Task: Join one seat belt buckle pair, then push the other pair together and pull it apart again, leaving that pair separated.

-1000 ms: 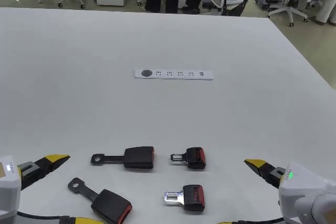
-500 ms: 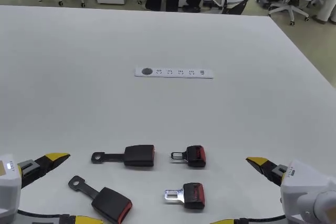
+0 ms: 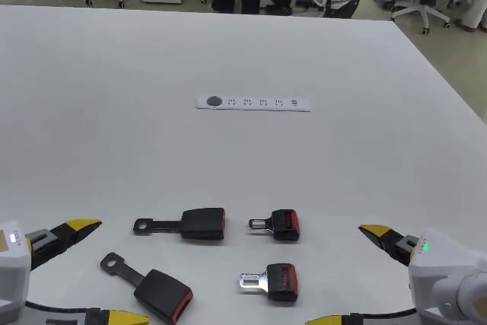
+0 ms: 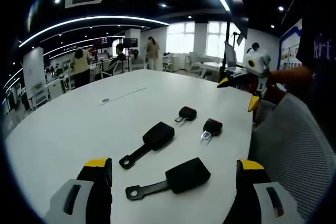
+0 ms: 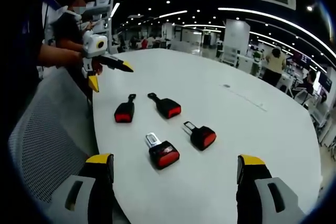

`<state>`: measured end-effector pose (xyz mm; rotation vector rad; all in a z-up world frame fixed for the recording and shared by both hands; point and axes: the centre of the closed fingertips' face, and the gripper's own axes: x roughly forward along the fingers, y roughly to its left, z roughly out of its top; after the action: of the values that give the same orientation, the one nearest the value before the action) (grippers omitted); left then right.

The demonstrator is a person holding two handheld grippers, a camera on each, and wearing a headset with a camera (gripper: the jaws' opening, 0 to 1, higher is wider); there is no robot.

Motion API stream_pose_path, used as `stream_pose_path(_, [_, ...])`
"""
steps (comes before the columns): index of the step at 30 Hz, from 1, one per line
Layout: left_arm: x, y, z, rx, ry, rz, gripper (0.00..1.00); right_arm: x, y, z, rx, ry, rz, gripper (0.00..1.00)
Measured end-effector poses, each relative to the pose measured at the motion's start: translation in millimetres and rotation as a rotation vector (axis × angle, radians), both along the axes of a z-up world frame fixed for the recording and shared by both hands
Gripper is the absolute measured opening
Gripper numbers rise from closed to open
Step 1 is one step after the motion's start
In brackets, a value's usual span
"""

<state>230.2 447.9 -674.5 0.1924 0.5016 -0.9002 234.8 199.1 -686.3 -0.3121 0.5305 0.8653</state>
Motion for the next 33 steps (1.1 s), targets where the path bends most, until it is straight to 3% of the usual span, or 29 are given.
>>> stream_pose_path(16, [0.0,-1.8,-2.7,0.034,0.009,-0.037,1.00,1.1,-3.8,-3.0,-0.036,0.009,0.030,0.99])
stream_pose_path(26, [-0.6,-7.4,-10.2,0.097,0.032,-0.120,0.97,3.2,-3.4,-6.2,-0.087,0.002,0.113,0.96])
stream_pose_path(33, [-1.0,-11.8,-21.4,0.167,0.046,-0.228,0.88,6.2,-2.3,-9.4,-0.107,-0.008,0.171,0.90])
